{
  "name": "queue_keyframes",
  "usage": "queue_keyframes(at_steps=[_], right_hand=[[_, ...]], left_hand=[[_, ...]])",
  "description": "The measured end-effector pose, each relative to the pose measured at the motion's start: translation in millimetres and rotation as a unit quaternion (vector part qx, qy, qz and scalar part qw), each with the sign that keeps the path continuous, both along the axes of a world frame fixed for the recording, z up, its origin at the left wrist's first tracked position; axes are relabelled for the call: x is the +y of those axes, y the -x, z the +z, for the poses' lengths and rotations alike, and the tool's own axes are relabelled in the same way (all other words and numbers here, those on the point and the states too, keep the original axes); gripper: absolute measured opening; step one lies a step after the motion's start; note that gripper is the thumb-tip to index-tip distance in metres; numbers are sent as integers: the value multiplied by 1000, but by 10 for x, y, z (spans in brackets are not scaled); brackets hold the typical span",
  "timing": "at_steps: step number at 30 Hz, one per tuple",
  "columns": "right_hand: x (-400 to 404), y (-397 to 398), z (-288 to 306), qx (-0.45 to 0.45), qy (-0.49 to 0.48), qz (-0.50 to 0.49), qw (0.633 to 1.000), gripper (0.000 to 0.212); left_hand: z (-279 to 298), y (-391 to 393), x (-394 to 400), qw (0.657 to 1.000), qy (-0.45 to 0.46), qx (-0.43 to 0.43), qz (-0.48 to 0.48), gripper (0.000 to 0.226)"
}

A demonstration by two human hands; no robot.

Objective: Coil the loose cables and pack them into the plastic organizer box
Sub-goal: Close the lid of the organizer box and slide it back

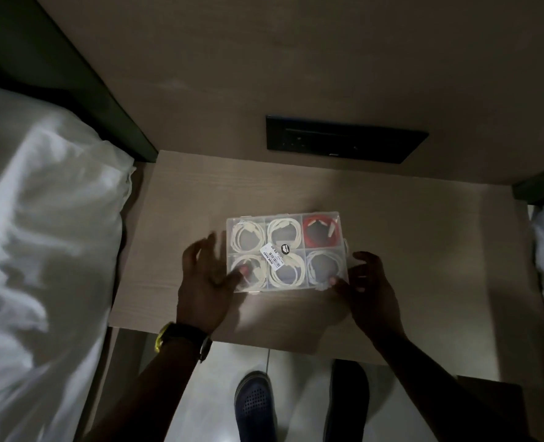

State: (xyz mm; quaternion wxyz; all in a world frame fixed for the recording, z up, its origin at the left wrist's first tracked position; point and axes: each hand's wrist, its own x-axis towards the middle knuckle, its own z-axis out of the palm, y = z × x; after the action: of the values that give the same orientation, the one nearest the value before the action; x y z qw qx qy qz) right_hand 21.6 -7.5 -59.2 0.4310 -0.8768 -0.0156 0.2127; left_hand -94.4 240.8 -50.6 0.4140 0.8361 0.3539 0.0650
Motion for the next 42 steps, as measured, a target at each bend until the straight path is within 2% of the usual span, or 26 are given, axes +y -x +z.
queue_keyframes(at_steps=[1,2,4,6,9,11,13,19,26,31,34,37,40,42], right_hand=[[2,3,-24,25,-35,-49,998,44],[7,-6,-53,48,-67,-92,992,32],[29,-53,-80,93,-128,-161,974,21],[64,-162,-59,136,-181,-216,950,21],[129,-394,37,166,-227,-284,917,23],[150,-555,52,160,-228,-316,907,23],[159,-715,36,150,-227,-329,904,24],[227,-1061,-33,149,-243,-344,895,24],[214,-1086,-61,152,-244,-345,894,25],[194,-1080,-19,159,-237,-323,902,24],[145,-1083,105,152,-191,-282,928,36],[30,-1089,579,118,-178,-228,950,46],[-143,-1110,1461,67,-230,-175,955,28],[-266,-1173,2270,15,-258,-132,957,23]], left_hand=[[25,-2,-65,990,109,-12,92,40],[54,-13,-157,958,231,-28,168,18],[59,-67,-273,902,343,-52,258,24],[46,-219,-254,879,376,-57,286,27],[-13,-558,-165,885,376,-39,271,29],[-31,-797,-148,896,369,-30,244,29],[-13,-1004,-159,890,387,-59,234,34],[-199,-1379,-66,896,357,-65,256,37],[-365,-1350,-65,912,326,-70,238,39],[-259,-1353,-115,938,267,-44,215,31],[31,-1357,-171,965,171,-12,197,31],[474,-1425,-215,978,103,-57,172,38],[1161,-1569,-233,981,19,-160,108,36],[1876,-1783,-196,966,-20,-247,79,35]])
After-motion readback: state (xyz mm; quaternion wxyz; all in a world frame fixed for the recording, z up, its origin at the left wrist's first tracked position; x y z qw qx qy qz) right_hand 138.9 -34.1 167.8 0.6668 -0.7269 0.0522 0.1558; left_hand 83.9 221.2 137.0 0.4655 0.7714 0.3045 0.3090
